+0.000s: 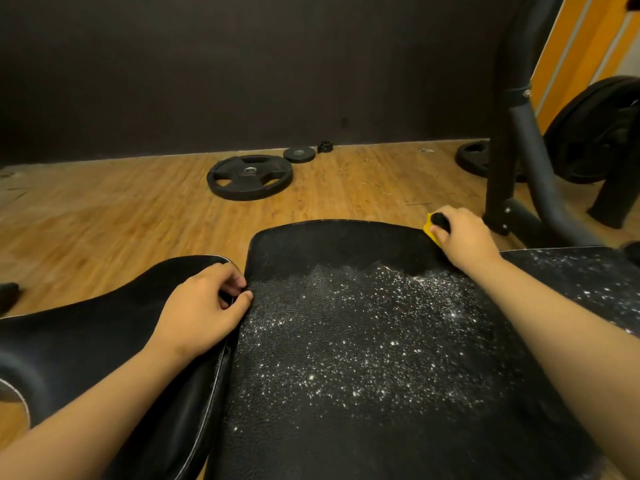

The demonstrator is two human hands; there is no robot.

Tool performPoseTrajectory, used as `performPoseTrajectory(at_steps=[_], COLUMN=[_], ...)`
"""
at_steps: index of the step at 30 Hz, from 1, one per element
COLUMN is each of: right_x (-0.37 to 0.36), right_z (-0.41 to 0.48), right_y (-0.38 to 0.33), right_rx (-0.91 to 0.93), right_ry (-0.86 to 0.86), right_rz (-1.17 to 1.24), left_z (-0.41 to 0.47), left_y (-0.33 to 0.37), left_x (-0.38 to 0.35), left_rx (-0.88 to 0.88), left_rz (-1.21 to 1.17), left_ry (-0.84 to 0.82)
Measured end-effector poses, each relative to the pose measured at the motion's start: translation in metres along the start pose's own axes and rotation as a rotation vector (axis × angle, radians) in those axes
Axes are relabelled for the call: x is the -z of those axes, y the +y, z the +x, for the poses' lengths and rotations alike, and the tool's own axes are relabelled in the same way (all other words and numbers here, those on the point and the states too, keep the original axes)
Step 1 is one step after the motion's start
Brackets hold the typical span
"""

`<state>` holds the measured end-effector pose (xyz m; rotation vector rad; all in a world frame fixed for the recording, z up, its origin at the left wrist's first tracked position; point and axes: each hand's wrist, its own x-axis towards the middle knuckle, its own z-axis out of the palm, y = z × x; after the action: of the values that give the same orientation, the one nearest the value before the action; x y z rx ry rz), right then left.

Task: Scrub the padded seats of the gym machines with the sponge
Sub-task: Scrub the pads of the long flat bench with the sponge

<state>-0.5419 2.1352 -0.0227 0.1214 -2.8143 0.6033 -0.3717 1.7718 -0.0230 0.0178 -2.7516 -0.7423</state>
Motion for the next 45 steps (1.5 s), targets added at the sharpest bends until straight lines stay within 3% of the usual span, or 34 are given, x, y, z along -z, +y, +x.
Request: performPoseTrajectory(at_steps=[4, 6, 14, 22, 27, 32, 38, 41, 45], right_x=[0.011, 0.021, 0.009, 0.041, 0.061, 0.047, 0.025, 0.033, 0.053], right_z=[-0.045, -0.052, 0.006, -0.081, -0.128, -0.09, -0.051, -0.072, -0.135], right_y=[-0.001, 0.016, 0.048, 0.059, 0.071, 0.076, 0.064, 0.061, 0.055], right_rx=[0.289, 0.346, 0.007, 0.281, 0.289, 0.228, 0.1, 0.145, 0.266], right_ry=[-0.111, -0.146, -0.051, -0.131, -0.195, -0.136, -0.062, -0.097, -0.14], right_rz=[0.128, 0.131, 0.046, 0.099, 0.17, 0.125, 0.087, 0.085, 0.13], left_z=[0.0, 0.001, 0.003, 0.003, 0.003, 0.0, -0.049, -0.085, -0.107], left_y=[-0.002, -0.003, -0.001, -0.005, -0.002, 0.003, 0.043, 0.053, 0.046], left_x=[-0.001, -0.002, -0.001, -0.004, -0.003, 0.0, -0.006, 0.001, 0.019], left_rx=[-0.004, -0.009, 0.009, -0.042, -0.047, -0.058, 0.04, 0.023, -0.071], left_rz=[0.003, 0.002, 0.013, 0.008, 0.028, 0.085, -0.128, -0.041, 0.027], left_ry=[0.004, 0.004, 0.006, 0.003, 0.012, -0.012, -0.034, -0.202, -0.191])
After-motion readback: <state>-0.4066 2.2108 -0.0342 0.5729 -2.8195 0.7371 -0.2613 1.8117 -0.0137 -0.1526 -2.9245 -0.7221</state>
